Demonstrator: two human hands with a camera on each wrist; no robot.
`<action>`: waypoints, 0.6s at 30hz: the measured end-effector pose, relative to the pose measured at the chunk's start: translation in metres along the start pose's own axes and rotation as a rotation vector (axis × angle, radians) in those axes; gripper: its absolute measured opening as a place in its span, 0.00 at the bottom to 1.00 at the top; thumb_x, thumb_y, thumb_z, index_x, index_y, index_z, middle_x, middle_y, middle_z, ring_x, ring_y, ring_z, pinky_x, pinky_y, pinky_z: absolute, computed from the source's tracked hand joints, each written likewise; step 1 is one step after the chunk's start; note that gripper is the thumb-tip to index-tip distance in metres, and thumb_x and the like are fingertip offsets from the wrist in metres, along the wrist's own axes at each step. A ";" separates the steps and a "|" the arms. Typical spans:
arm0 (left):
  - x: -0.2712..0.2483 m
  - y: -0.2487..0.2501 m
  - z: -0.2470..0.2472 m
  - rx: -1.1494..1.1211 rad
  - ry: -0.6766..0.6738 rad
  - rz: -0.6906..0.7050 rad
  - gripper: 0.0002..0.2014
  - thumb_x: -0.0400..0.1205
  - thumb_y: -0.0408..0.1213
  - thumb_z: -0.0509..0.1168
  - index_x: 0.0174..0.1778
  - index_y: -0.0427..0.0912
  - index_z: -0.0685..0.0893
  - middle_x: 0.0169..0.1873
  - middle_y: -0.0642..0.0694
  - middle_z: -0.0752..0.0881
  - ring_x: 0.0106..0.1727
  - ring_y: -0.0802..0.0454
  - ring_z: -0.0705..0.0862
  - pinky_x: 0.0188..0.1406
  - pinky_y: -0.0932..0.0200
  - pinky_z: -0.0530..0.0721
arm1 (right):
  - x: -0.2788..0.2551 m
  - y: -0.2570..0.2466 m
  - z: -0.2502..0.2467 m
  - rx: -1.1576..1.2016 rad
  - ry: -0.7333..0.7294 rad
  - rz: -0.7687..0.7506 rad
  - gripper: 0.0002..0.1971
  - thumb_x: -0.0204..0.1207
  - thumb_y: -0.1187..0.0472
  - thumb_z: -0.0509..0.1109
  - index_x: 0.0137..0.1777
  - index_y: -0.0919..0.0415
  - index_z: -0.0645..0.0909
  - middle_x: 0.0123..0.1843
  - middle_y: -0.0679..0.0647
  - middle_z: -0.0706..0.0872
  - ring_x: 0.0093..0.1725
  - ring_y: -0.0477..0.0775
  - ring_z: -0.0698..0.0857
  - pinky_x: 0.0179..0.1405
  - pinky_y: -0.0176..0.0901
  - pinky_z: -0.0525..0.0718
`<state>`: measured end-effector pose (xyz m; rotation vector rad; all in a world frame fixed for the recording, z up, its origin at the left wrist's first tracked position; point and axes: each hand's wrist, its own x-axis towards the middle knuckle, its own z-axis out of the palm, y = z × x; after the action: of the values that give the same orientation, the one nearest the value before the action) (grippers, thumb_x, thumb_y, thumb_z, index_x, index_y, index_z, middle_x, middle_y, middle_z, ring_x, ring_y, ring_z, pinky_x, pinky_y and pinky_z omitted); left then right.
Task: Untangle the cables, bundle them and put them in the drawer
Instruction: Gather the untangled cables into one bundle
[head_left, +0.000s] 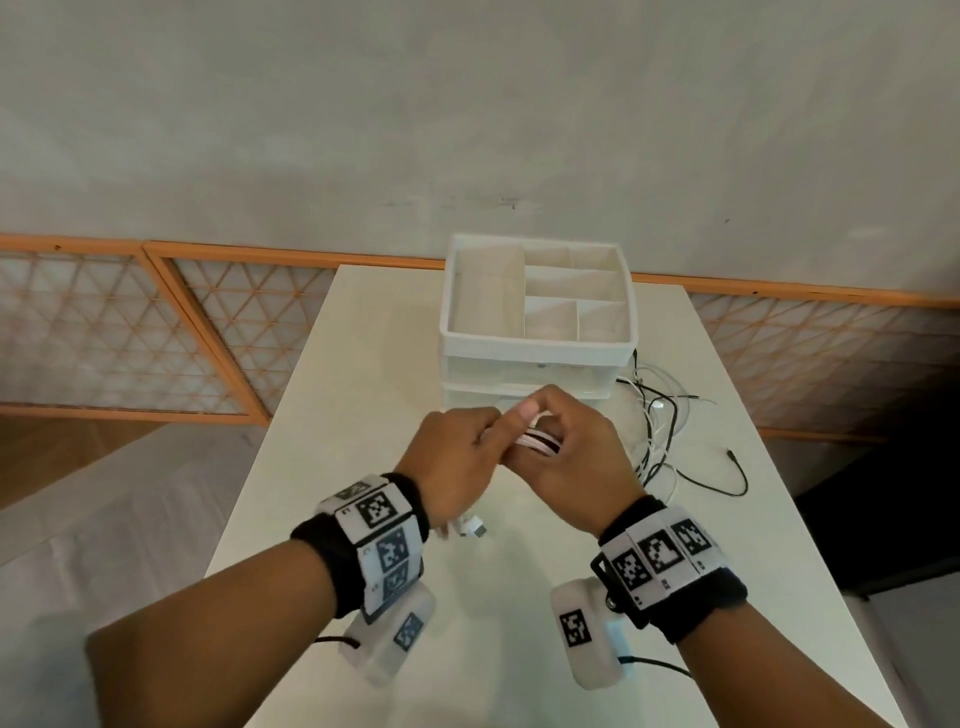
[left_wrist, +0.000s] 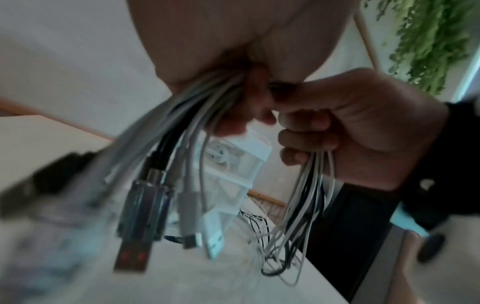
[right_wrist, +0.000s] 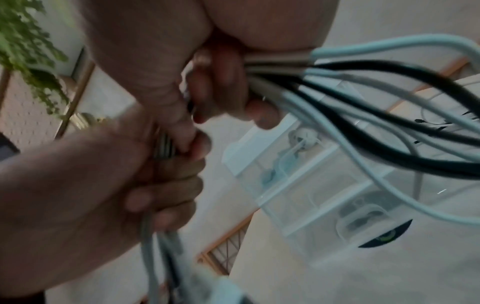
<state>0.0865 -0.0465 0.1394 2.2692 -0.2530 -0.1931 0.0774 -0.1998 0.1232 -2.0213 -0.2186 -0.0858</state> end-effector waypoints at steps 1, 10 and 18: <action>0.002 0.001 -0.005 0.002 0.065 -0.003 0.34 0.82 0.66 0.52 0.33 0.36 0.83 0.24 0.47 0.84 0.29 0.50 0.81 0.36 0.56 0.78 | -0.001 0.003 -0.006 0.051 -0.032 0.011 0.11 0.70 0.62 0.80 0.45 0.51 0.80 0.34 0.51 0.89 0.33 0.51 0.86 0.35 0.43 0.84; 0.017 0.011 -0.052 -0.309 0.011 -0.086 0.22 0.83 0.49 0.68 0.29 0.37 0.77 0.13 0.56 0.63 0.16 0.54 0.57 0.20 0.62 0.58 | -0.003 0.084 -0.044 -0.646 -0.098 0.338 0.10 0.77 0.46 0.74 0.38 0.49 0.86 0.42 0.49 0.82 0.46 0.54 0.86 0.41 0.37 0.72; 0.031 -0.006 -0.068 -0.502 0.393 -0.238 0.20 0.84 0.46 0.67 0.29 0.43 0.73 0.19 0.49 0.63 0.19 0.50 0.60 0.23 0.59 0.59 | 0.016 0.046 -0.093 -0.690 0.454 0.002 0.11 0.72 0.57 0.76 0.33 0.53 0.78 0.38 0.52 0.79 0.42 0.61 0.81 0.44 0.51 0.76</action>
<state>0.1318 -0.0004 0.1768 1.7823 0.2504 0.0659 0.1053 -0.3009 0.1260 -2.6089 0.1243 -0.6907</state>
